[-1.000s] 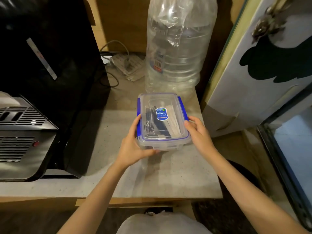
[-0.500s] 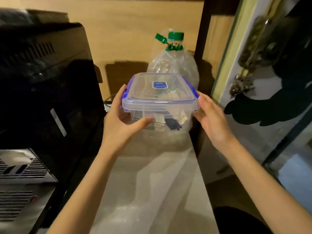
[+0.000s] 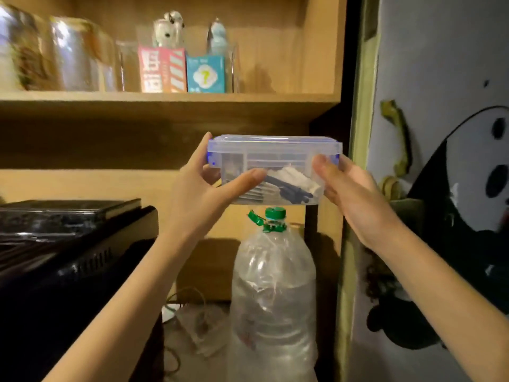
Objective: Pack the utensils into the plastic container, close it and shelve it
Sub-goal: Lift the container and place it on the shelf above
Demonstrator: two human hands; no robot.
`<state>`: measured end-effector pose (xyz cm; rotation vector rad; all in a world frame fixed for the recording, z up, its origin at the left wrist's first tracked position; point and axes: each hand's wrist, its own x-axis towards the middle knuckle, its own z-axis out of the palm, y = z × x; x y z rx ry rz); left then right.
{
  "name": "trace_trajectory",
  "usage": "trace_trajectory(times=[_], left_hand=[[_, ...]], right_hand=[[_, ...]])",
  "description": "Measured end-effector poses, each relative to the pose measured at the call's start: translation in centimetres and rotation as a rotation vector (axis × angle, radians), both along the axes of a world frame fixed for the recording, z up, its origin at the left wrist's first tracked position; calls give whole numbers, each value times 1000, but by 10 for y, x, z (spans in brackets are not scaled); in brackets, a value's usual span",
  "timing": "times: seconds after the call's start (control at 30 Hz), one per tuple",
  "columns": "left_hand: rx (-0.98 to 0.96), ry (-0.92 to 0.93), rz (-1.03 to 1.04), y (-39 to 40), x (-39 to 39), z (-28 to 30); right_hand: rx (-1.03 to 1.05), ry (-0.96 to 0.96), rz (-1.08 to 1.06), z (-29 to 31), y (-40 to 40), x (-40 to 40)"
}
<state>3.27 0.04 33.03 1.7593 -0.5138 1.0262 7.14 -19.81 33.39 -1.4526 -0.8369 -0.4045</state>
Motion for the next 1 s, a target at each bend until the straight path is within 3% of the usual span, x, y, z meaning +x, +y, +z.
trace_trajectory(times=[0.27,0.6,1.0], left_hand=[[136,-67,-87,-4,7,96],[102,-133,-98,-8,52,188],[76,24,-224,-8,150,216]], right_hand=[[-19,-104,-43,82,-9,5],[-65,-172,-243,182,-8,44],[-6,-122,-320,206,-2,130]])
